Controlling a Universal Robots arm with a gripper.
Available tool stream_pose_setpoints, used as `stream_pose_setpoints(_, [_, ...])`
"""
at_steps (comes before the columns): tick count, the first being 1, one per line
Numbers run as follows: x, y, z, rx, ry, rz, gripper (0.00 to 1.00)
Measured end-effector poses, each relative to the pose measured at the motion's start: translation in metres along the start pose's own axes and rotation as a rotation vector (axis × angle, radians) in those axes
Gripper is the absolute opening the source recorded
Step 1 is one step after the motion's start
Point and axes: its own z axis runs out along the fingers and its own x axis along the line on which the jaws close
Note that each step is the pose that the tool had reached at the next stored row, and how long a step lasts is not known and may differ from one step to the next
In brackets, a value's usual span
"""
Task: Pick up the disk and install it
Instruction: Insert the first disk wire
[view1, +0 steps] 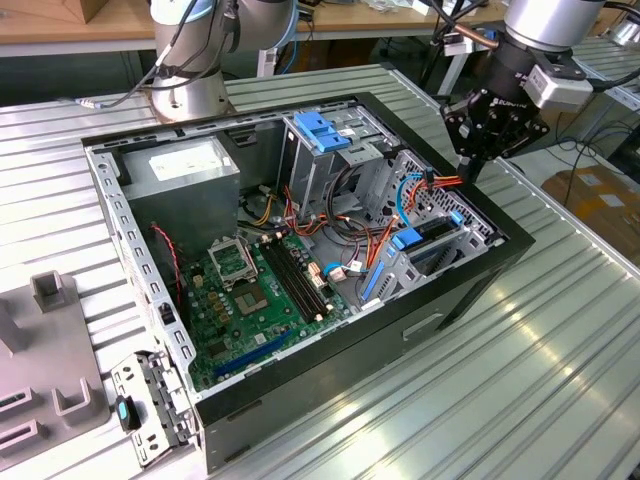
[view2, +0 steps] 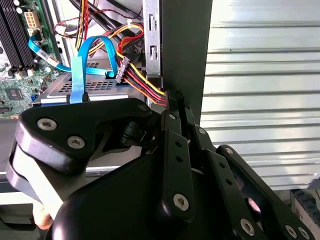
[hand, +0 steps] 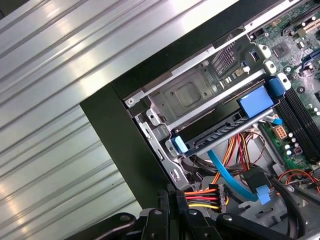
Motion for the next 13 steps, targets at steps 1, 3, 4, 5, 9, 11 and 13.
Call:
stream_pose_setpoints(1, [0.0000, 0.0000, 0.0000, -0.0002, 0.0000, 0.002, 0.17])
stream_pose_setpoints(3, [0.0000, 0.0000, -0.0001, -0.0003, 0.0000, 0.003, 0.17])
stream_pose_setpoints(4, [-0.0001, 0.0000, 0.0000, -0.0003, 0.0000, 0.003, 0.17])
stream_pose_setpoints(5, [-0.0001, 0.0000, 0.0000, -0.0003, 0.0000, 0.003, 0.17])
stream_pose_setpoints(9, [-0.0001, 0.0000, 0.0000, -0.0003, 0.0000, 0.004, 0.17])
stream_pose_setpoints(11, [-0.0001, 0.0000, 0.0000, -0.0004, 0.0000, 0.004, 0.17])
stream_pose_setpoints(13, [-0.0001, 0.0000, 0.0000, -0.0003, 0.0000, 0.004, 0.17])
